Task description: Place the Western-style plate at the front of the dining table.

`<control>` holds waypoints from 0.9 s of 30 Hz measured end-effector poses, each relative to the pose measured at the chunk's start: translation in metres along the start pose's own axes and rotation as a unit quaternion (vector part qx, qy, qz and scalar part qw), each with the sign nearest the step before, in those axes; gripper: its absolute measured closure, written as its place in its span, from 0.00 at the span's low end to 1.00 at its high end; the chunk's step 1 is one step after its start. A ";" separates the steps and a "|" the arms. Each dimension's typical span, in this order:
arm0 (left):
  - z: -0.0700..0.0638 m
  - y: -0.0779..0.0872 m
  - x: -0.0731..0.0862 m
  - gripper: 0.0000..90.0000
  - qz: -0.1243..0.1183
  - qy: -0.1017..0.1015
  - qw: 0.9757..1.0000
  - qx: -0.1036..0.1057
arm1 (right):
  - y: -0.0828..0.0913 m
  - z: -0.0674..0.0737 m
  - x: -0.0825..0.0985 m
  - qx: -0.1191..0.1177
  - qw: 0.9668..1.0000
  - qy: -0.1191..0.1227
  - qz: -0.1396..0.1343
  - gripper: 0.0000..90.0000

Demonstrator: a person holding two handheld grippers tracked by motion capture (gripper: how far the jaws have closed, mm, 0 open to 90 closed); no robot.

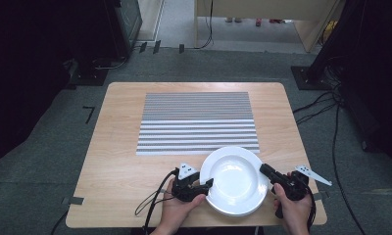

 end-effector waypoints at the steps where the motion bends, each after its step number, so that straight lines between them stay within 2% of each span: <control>1: 0.000 0.001 0.000 0.51 -0.004 -0.001 1.000 -0.002 | 0.000 0.000 0.000 0.000 1.000 0.000 0.000 0.90; 3: 0.000 0.003 -0.001 0.54 -0.012 -0.004 1.000 -0.007 | 0.000 0.002 0.000 -0.009 1.000 -0.003 -0.001 0.89; 8: 0.001 0.004 -0.002 0.56 -0.017 0.008 1.000 0.004 | -0.006 -0.003 0.004 0.010 1.000 -0.002 0.011 0.87; 12: 0.004 0.005 -0.003 0.58 -0.021 0.017 0.999 0.018 | -0.006 -0.002 0.002 -0.004 1.000 -0.008 0.004 0.88; 15: 0.005 0.003 -0.001 0.57 -0.013 0.024 0.999 0.033 | -0.005 0.002 0.000 -0.009 1.000 0.014 -0.009 0.88; 17: 0.005 0.002 0.001 0.54 -0.010 0.028 0.999 0.040 | -0.005 0.001 0.000 -0.006 1.000 0.020 -0.009 0.87; 19: 0.004 0.002 0.001 0.54 -0.012 0.028 0.999 0.036 | -0.006 -0.001 0.001 -0.004 1.000 0.016 -0.004 0.87; 22: 0.001 0.007 0.000 0.57 -0.029 0.009 1.000 0.002 | -0.007 -0.001 0.002 -0.006 1.000 0.015 -0.005 0.87; 24: 0.000 0.009 -0.001 0.62 -0.036 0.002 0.999 -0.009 | -0.006 0.000 0.001 -0.010 1.000 0.012 -0.009 0.88; 27: 0.001 0.011 -0.002 0.64 -0.041 0.013 0.999 0.003 | -0.005 0.003 0.000 -0.017 1.000 0.008 -0.016 0.88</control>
Point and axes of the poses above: each handheld gripper's, and its own axes: y roughly backward along the jaws, x roughly out of its underside, z roughly to its left, the point moved 8 cm from there along -y, roughly forward along the jaws, and after that the axes turned 14 degrees about z, right-handed, at the moved point
